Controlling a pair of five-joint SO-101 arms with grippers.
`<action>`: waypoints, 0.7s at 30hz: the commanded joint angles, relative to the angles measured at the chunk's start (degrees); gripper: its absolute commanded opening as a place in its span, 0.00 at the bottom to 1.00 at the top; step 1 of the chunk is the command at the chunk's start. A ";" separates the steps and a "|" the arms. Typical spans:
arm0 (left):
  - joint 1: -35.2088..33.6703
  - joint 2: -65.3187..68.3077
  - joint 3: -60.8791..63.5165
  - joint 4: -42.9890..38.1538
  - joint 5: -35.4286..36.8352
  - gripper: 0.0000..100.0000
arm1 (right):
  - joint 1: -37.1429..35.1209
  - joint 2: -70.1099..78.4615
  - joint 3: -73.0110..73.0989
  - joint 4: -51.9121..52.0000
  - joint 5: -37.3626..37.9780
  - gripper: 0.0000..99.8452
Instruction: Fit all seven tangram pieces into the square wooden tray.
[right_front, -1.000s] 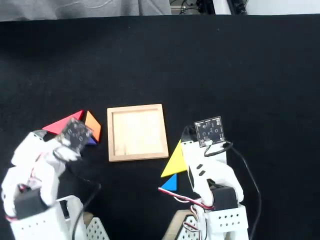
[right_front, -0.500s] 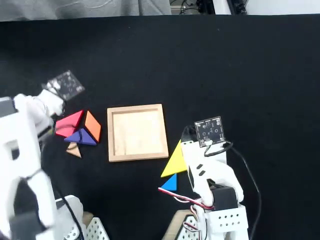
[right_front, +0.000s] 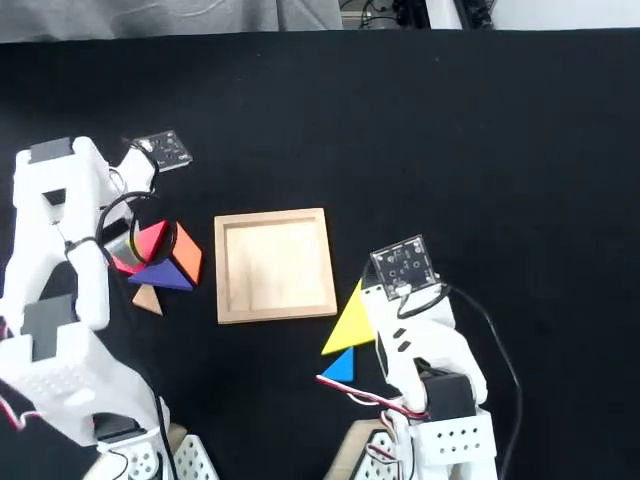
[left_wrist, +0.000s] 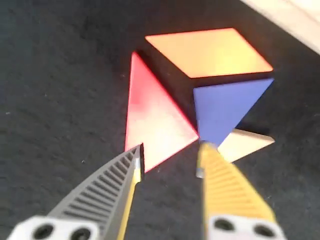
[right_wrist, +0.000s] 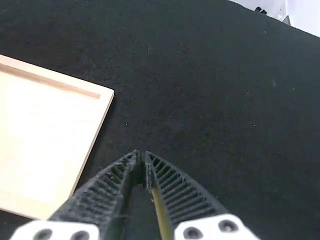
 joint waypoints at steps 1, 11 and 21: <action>-0.84 1.85 -3.56 -4.22 -0.26 0.25 | -0.53 -4.97 -0.13 0.18 0.88 0.01; -2.59 6.59 -1.63 -14.95 -0.70 0.25 | -0.53 -4.97 -0.13 0.18 0.88 0.01; -1.45 5.63 -1.54 -0.97 -9.05 0.24 | -0.53 -4.97 -0.13 0.18 0.88 0.01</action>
